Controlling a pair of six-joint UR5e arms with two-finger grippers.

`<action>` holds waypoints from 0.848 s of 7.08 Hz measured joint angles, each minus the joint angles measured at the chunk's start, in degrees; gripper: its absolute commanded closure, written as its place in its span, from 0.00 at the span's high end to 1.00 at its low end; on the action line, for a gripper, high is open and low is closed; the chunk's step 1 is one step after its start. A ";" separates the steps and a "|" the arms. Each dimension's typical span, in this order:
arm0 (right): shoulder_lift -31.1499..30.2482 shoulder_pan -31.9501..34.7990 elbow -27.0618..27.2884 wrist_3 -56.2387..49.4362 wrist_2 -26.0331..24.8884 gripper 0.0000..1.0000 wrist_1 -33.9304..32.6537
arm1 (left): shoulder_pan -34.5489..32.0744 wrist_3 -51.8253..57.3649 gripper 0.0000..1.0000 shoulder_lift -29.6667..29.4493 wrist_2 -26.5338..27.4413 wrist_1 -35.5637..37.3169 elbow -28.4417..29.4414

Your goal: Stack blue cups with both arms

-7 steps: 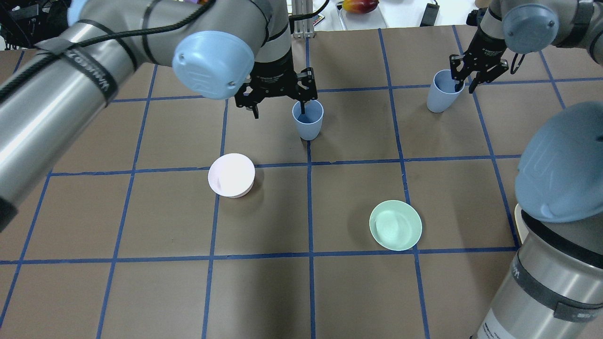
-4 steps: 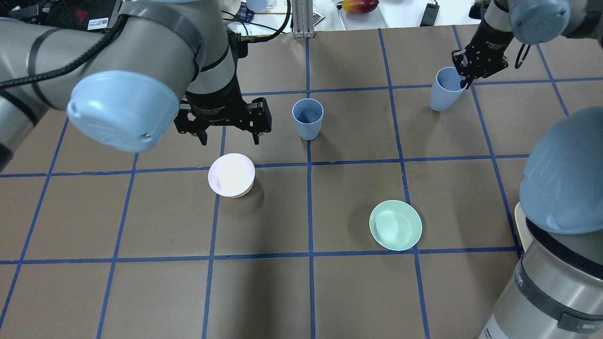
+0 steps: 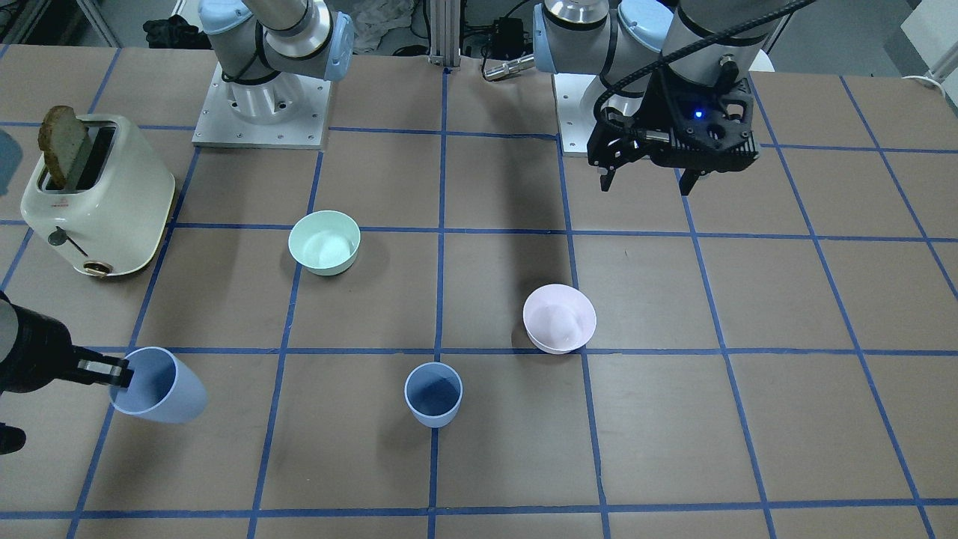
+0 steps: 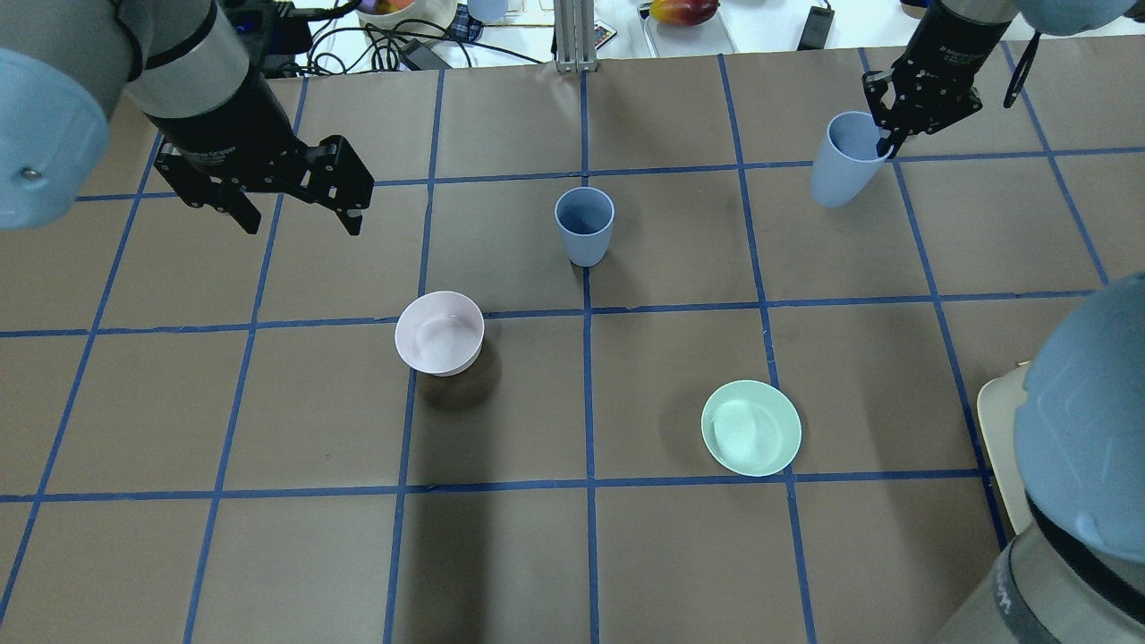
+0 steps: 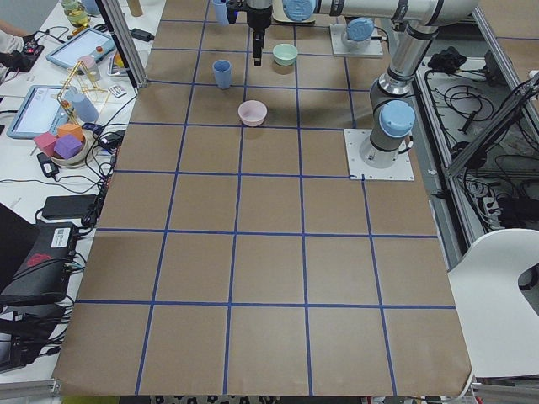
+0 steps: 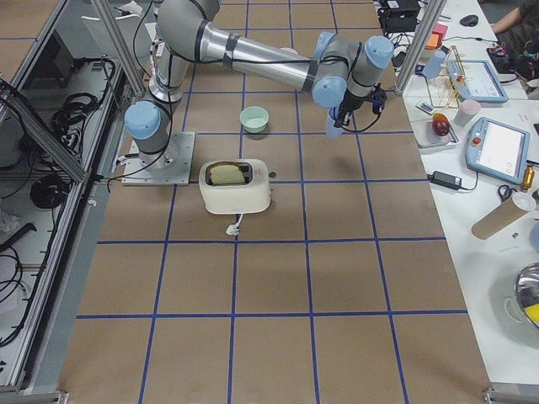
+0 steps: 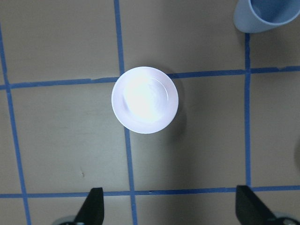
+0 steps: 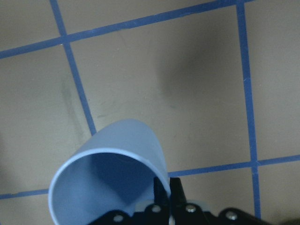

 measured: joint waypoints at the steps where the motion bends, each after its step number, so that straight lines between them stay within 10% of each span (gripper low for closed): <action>1: -1.74 2.90 0.05 3.66 1.01 0.00 1.46 | 0.24 0.18 1.00 -0.16 -0.27 -0.51 0.57; 6: -3.73 20.87 -0.17 25.90 1.75 0.00 -1.25 | 0.33 0.10 1.00 -0.42 -0.28 0.99 0.86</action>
